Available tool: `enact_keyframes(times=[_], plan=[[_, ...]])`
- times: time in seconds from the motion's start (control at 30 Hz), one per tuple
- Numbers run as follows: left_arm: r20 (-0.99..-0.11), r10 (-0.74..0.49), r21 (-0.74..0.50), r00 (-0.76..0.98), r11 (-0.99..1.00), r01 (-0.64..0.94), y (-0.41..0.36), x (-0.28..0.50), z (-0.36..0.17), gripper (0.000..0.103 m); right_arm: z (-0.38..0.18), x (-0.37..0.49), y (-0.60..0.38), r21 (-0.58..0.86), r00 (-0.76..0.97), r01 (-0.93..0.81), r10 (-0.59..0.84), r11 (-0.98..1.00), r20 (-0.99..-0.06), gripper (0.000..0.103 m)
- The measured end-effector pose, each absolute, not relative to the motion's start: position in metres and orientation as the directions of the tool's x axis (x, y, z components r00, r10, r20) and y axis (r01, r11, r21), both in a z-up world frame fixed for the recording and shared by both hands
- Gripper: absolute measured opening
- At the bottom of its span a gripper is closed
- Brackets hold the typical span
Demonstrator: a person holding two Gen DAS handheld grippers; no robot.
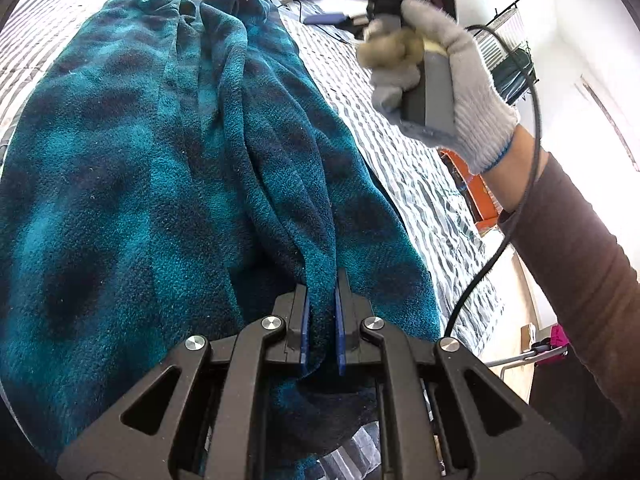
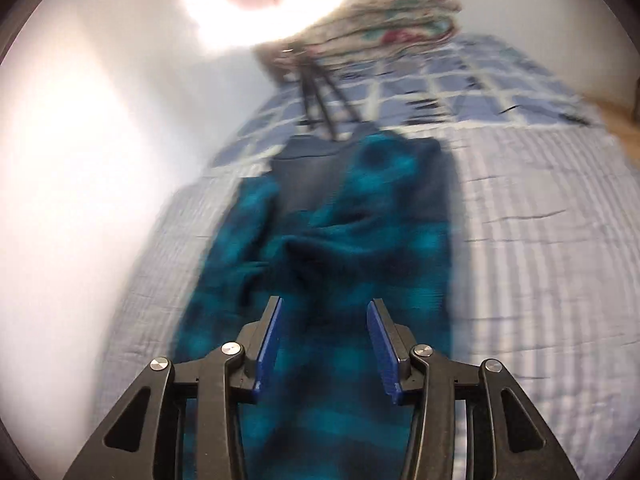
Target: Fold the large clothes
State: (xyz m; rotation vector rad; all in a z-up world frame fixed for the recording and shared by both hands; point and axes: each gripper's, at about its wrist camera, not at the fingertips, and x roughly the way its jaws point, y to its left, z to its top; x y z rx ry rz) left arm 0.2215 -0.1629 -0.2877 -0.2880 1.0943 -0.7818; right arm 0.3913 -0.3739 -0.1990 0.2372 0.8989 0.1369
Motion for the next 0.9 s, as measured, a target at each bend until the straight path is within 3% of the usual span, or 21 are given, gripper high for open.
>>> enact_keyframes(times=[0.03,0.17,0.23,0.27,0.33,0.43,0.53,0.63,0.73,0.9], plan=[[-0.685,-0.692,-0.569,0.23,0.704,0.424,-0.163,0.221,-0.288,0.008,-0.205,0.396,-0.377,0.234,0.6,0.006,0.183,0.972,-0.779,0.034],[-0.685,-0.691,-0.571,0.231,0.706,0.419,-0.159,0.221,-0.285,0.008,-0.23,0.409,-0.396,0.153,0.564,0.145,0.046,0.978,-0.825,0.037],[-0.685,-0.692,-0.573,0.229,0.705,0.417,-0.159,0.221,-0.284,0.008,-0.242,0.413,-0.408,0.156,0.536,0.181,0.036,0.971,-0.844,0.055],[-0.685,-0.692,-0.574,0.227,0.705,0.417,-0.159,0.221,-0.284,0.008,-0.247,0.413,-0.413,0.174,0.521,0.181,0.055,0.968,-0.851,0.058],[-0.689,-0.689,-0.571,0.223,0.707,0.418,-0.16,0.221,-0.283,0.008,-0.255,0.414,-0.415,0.184,0.51,0.171,0.073,0.968,-0.857,0.056],[-0.697,-0.681,-0.567,0.222,0.714,0.41,-0.16,0.223,-0.282,0.008,-0.264,0.415,-0.403,0.048,0.493,0.127,-0.021,0.991,-0.87,0.054],[-0.696,-0.681,-0.562,0.228,0.714,0.417,-0.16,0.22,-0.274,0.008,-0.247,0.408,-0.4,0.066,0.528,0.134,-0.015,0.989,-0.849,0.051],[-0.689,-0.685,-0.568,0.237,0.713,0.411,-0.156,0.216,-0.266,0.008,-0.224,0.391,-0.387,0.133,0.59,0.064,0.07,0.989,-0.804,0.038],[-0.689,-0.673,-0.548,0.27,0.727,0.414,-0.145,0.208,-0.252,0.01,-0.208,0.374,-0.358,0.155,0.612,-0.072,0.166,0.985,-0.773,0.035],[-0.678,-0.657,-0.528,0.329,0.747,0.404,-0.111,0.195,-0.231,0.012,-0.218,0.374,-0.305,0.147,0.541,-0.219,0.245,0.965,-0.805,0.027]])
